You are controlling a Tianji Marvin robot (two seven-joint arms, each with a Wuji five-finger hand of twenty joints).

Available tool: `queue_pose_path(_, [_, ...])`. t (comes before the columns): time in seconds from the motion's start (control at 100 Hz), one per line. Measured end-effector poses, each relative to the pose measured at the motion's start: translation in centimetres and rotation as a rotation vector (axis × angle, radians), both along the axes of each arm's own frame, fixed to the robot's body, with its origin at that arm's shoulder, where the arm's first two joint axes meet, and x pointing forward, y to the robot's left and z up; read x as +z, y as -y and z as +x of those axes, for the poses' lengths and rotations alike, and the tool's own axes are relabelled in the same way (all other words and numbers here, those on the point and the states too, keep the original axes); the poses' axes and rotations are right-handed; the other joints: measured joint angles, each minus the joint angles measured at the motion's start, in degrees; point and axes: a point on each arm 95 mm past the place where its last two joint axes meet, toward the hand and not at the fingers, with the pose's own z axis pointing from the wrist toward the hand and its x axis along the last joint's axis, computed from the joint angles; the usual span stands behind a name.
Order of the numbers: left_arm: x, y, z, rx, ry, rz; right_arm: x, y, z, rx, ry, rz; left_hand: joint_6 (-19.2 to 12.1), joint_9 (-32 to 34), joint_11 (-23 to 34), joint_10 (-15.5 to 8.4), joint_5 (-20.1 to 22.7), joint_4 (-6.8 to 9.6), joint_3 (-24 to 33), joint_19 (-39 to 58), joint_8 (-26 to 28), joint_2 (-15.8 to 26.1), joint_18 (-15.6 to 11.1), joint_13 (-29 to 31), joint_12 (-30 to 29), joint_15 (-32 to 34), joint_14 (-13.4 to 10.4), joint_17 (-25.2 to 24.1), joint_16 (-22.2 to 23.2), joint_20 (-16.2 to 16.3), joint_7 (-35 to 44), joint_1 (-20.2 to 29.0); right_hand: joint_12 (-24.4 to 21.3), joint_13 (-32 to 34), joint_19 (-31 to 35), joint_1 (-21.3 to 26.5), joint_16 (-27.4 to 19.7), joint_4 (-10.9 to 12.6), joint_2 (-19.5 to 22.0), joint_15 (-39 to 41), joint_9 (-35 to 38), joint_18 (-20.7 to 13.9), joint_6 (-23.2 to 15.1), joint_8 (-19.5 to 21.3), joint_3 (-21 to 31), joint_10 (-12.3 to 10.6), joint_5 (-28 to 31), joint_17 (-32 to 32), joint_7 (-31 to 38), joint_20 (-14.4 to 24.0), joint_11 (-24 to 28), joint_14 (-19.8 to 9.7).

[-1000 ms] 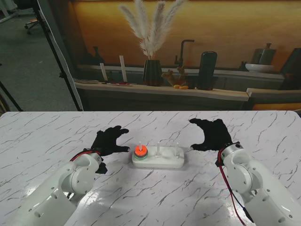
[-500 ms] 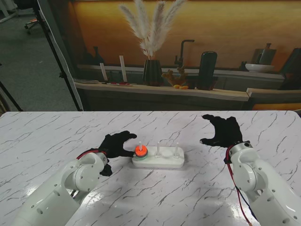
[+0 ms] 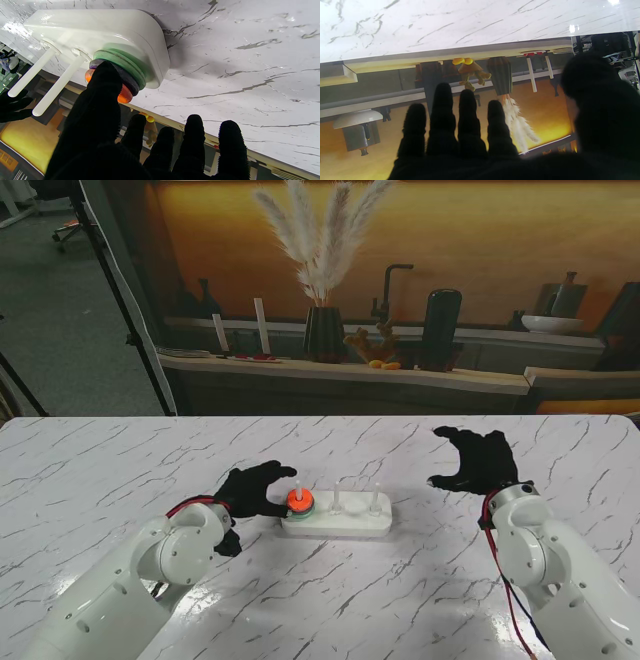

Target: Move the three rings of the Hanoi Tower from the left rod to the right rod

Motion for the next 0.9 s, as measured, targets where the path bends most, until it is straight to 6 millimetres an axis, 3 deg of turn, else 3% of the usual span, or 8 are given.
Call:
queue_pose_path(0.47, [-0.2, 0.7, -0.2, -0.022, -0.022, -0.003, -0.1, 0.3, 0.0, -0.013, -0.003, 0.003, 0.0, 0.0, 0.0, 0.3, 0.0, 0.00, 3.6, 5.8, 0.0, -2.0, 0.0, 0.0, 0.0, 2.9, 0.0, 1.2, 4.4, 3.7, 0.1, 0.0, 0.0, 0.0, 0.1, 0.0, 0.0, 0.0, 0.6, 0.0, 0.0, 0.0, 0.0, 0.1, -0.3, 0.0, 0.1, 0.0, 0.0, 0.0, 0.0, 0.0])
queue_pose_path(0.9, [-0.6, 1.2, -0.3, -0.027, -0.034, -0.002, -0.2, 0.3, 0.0, -0.014, -0.005, 0.009, 0.0, 0.0, 0.0, 0.5, 0.8, 0.00, 3.4, 11.5, 0.9, -1.2, 0.0, 0.0, 0.4, 7.3, 0.0, 2.5, 8.3, 6.7, 1.7, 0.7, 0.0, 0.0, 0.8, 0.0, 0.0, 1.0, 0.6, 0.1, 0.0, 0.0, 0.0, 0.6, -0.8, 0.0, 0.1, 0.1, 0.0, 0.0, 0.0, 0.0])
